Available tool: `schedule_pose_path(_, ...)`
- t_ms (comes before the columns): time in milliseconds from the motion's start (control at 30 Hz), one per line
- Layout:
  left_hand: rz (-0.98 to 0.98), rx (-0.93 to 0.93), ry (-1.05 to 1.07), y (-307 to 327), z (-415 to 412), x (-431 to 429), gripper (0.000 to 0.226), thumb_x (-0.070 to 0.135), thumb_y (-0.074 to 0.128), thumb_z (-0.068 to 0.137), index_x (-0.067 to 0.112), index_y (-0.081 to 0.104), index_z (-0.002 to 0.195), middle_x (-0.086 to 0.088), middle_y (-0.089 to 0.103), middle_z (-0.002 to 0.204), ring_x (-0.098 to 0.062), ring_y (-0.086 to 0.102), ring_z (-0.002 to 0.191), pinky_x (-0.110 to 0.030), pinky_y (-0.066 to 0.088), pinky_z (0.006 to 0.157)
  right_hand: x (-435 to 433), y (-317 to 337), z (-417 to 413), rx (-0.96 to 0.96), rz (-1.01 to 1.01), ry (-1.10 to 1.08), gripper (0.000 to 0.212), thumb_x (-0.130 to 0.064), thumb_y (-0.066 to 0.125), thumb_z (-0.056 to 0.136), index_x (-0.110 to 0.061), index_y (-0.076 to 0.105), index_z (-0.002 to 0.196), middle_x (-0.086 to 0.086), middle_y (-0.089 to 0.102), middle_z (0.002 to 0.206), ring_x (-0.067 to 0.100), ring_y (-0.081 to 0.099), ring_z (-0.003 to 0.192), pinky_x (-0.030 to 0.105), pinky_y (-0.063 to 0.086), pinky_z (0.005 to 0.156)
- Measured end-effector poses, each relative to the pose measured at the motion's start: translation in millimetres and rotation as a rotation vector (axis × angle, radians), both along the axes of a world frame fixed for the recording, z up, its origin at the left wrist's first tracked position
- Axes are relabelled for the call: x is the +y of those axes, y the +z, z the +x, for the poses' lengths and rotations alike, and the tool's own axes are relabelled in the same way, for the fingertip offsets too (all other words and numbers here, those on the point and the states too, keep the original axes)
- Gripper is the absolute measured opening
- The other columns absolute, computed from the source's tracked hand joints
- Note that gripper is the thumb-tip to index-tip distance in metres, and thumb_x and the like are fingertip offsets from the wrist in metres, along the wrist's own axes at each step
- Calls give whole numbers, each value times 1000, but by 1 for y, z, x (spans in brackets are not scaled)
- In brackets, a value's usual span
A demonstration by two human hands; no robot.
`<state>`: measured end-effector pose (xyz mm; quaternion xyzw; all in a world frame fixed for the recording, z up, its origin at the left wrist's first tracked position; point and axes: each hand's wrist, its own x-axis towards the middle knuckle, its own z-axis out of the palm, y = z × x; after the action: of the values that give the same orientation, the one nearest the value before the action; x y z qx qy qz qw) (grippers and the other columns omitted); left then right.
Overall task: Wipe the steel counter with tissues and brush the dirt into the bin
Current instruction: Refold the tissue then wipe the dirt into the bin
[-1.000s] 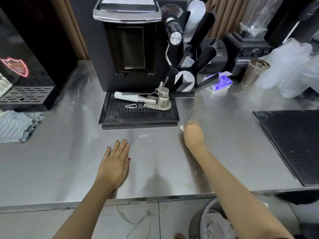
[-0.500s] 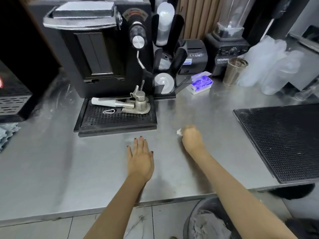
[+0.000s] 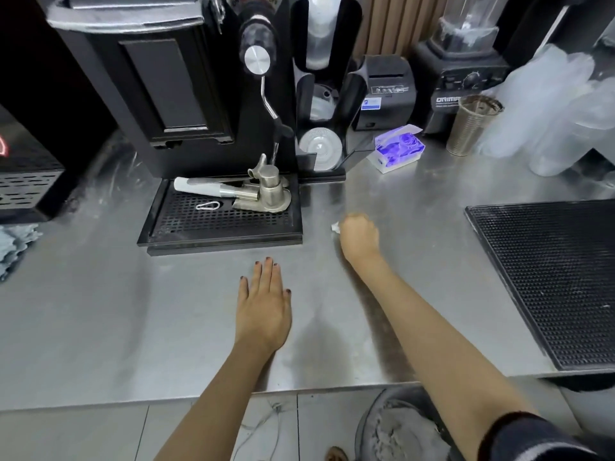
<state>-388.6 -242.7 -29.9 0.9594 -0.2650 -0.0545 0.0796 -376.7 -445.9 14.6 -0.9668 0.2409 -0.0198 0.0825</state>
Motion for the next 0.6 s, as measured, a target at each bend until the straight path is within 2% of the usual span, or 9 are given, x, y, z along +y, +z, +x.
schedule_pose_path(100,-4,9,10,1,0,0,55,33,15,98,13,1,148,-1,-7,157,-18,-10,144,-38,-3,117,1,-2,2,24,57,24,23,-1,43,88,-6,61,102,19,59,104,34,57,107,38,46,87)
schedule_pose_path(167,-6,9,20,0,1,1,55,33,13,98,12,0,148,-1,-8,156,-18,-11,144,-38,-3,118,18,-15,-29,10,66,183,21,0,52,77,-10,67,86,14,62,89,32,64,91,32,51,74)
schedule_pose_path(200,-6,5,20,-1,1,0,55,33,10,98,12,0,148,-1,-8,156,-18,-11,143,-38,-3,117,30,-20,-52,-22,83,259,22,2,57,65,-13,70,75,10,64,78,28,66,76,26,52,62)
schedule_pose_path(267,-6,0,17,-2,1,0,60,36,1,93,12,1,148,-1,-7,156,-18,-10,144,-38,-3,117,50,-23,-97,-31,58,363,20,-3,57,46,-21,64,51,-4,58,54,16,57,49,14,39,40)
schedule_pose_path(333,-3,-4,17,-4,2,0,69,39,-8,84,12,1,148,-1,-7,157,-18,-10,144,-38,-3,116,52,-26,-115,-46,55,415,25,-7,43,53,-25,59,46,-8,53,48,10,50,45,12,31,36)
schedule_pose_path(400,4,-5,18,-5,2,0,73,40,-12,81,12,0,148,0,-7,157,-18,-10,144,-38,-4,116,43,-24,-99,-124,74,387,27,-11,39,60,-21,63,52,-4,57,54,17,57,52,13,37,41)
schedule_pose_path(500,4,-10,19,-5,3,0,79,42,-16,77,13,1,148,0,-6,157,-17,-9,144,-37,-5,115,13,-18,-32,-73,8,225,25,-6,46,80,-9,68,90,11,61,93,27,58,96,28,47,71)
schedule_pose_path(533,0,-14,22,-5,3,0,79,43,-16,77,13,1,148,0,-6,157,-17,-9,144,-36,-5,115,5,-15,-11,-51,30,163,20,-6,46,86,-5,65,93,13,58,98,29,55,104,31,46,78)
schedule_pose_path(600,-6,-16,22,-5,2,0,78,43,-15,77,13,1,148,0,-5,157,-17,-9,144,-35,-6,114,-5,-8,16,-64,92,69,19,-7,45,91,0,50,74,19,55,100,32,54,106,36,44,82)
